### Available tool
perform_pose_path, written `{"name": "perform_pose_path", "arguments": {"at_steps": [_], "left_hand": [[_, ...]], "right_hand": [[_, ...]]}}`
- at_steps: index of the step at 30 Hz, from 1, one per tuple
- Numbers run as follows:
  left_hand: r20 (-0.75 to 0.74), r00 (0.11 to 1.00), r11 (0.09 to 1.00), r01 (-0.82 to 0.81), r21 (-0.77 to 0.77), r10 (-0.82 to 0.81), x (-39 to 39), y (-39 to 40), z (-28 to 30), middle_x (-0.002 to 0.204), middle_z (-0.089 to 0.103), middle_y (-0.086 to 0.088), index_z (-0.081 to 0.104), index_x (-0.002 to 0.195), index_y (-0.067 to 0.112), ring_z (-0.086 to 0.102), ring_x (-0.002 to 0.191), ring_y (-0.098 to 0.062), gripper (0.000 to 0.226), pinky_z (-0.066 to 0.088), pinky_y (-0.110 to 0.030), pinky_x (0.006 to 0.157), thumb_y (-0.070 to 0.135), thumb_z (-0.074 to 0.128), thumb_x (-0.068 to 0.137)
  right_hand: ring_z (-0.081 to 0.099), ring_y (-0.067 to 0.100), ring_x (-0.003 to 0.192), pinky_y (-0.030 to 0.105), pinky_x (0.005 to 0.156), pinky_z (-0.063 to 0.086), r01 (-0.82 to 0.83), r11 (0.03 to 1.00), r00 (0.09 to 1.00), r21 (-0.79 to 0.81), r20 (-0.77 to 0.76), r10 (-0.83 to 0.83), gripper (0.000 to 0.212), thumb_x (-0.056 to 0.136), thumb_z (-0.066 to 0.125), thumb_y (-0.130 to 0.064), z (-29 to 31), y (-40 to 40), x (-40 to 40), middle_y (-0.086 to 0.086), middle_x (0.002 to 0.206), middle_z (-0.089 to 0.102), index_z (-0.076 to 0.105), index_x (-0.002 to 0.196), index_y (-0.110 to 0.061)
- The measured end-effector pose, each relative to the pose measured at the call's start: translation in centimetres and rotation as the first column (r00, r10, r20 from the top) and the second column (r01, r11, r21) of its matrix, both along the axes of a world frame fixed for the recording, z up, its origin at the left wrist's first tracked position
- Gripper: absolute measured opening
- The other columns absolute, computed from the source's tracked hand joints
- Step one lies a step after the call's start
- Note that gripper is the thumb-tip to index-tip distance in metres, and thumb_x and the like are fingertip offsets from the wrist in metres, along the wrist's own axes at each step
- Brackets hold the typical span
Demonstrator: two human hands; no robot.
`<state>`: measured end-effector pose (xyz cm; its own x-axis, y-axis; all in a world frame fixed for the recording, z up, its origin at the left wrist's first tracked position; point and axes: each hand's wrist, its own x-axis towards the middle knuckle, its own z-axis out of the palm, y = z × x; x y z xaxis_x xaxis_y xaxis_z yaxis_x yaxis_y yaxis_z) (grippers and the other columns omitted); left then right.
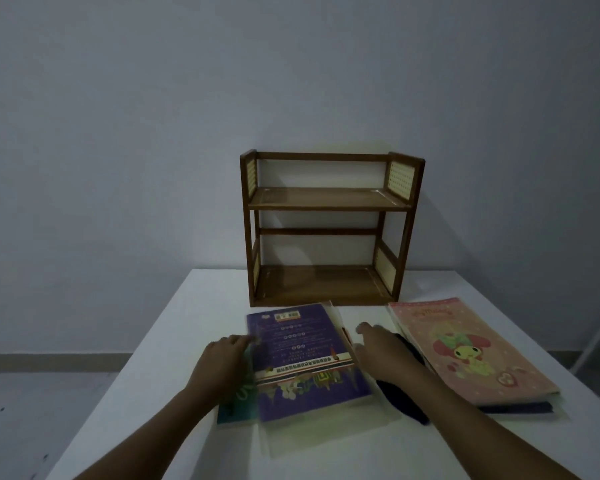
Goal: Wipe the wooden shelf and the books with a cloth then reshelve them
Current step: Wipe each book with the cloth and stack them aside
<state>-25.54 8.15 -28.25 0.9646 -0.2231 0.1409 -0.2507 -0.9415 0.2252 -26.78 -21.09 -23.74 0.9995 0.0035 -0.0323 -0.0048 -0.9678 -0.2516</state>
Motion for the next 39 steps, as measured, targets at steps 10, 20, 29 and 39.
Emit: {"name": "perform_pose_path", "arguments": {"at_steps": [10, 20, 29, 39], "left_hand": [[-0.167, 0.969, 0.983, 0.179, -0.031, -0.182, -1.2, 1.5, -0.9, 0.148, 0.040, 0.000, 0.041, 0.143, 0.035, 0.038, 0.135, -0.019, 0.050, 0.030, -0.028, 0.110, 0.017, 0.049, 0.096], [-0.272, 0.912, 0.951, 0.298, -0.078, -0.308, -1.3, 2.7, -0.9, 0.146, 0.038, 0.010, 0.018, 0.139, 0.060, 0.035, 0.134, -0.013, 0.071, 0.035, -0.041, 0.110, 0.055, 0.054, 0.078], [-0.005, 0.961, 0.961, 0.275, 0.011, -0.275, -2.7, 1.2, -1.5, 0.144, 0.038, -0.002, 0.035, 0.130, 0.059, 0.030, 0.133, -0.025, 0.062, 0.029, -0.044, 0.110, 0.062, 0.062, 0.074], [0.275, 0.956, 0.746, 0.255, -0.615, -0.100, -0.8, -4.6, 8.4, 0.105, 0.070, -0.001, 0.063, 0.112, 0.017, 0.066, 0.092, -0.011, 0.022, 0.056, -0.028, 0.081, 0.024, 0.058, 0.092]], "right_hand": [[0.057, 0.020, 0.104, 0.025, 0.080, 0.043, 0.133, 0.987, 0.879, 0.093, -0.472, -0.074, 0.052, 0.098, 0.046, -0.047, -0.1, 1.6, -0.1, 0.007, 0.108, 0.060, 0.054, 0.124, -0.003], [0.052, 0.020, 0.092, 0.023, 0.057, 0.041, 0.149, 0.989, 0.871, 0.016, -0.474, -0.124, 0.059, 0.094, 0.055, -0.040, 1.0, 1.9, 0.0, 0.012, 0.118, 0.056, 0.040, 0.136, -0.001], [0.059, 0.020, 0.088, 0.028, 0.069, 0.047, 0.257, 0.914, 0.835, 0.315, -0.548, -0.046, 0.043, 0.097, 0.048, -0.046, 0.2, 1.3, -1.3, 0.008, 0.104, 0.062, 0.061, 0.112, -0.008], [0.058, 0.029, 0.111, 0.030, 0.080, 0.058, 0.137, 0.180, 0.979, 0.974, -0.161, 0.124, 0.036, 0.094, 0.057, -0.012, 4.1, -4.4, 0.1, 0.014, 0.125, 0.053, 0.056, 0.130, -0.014]]}}
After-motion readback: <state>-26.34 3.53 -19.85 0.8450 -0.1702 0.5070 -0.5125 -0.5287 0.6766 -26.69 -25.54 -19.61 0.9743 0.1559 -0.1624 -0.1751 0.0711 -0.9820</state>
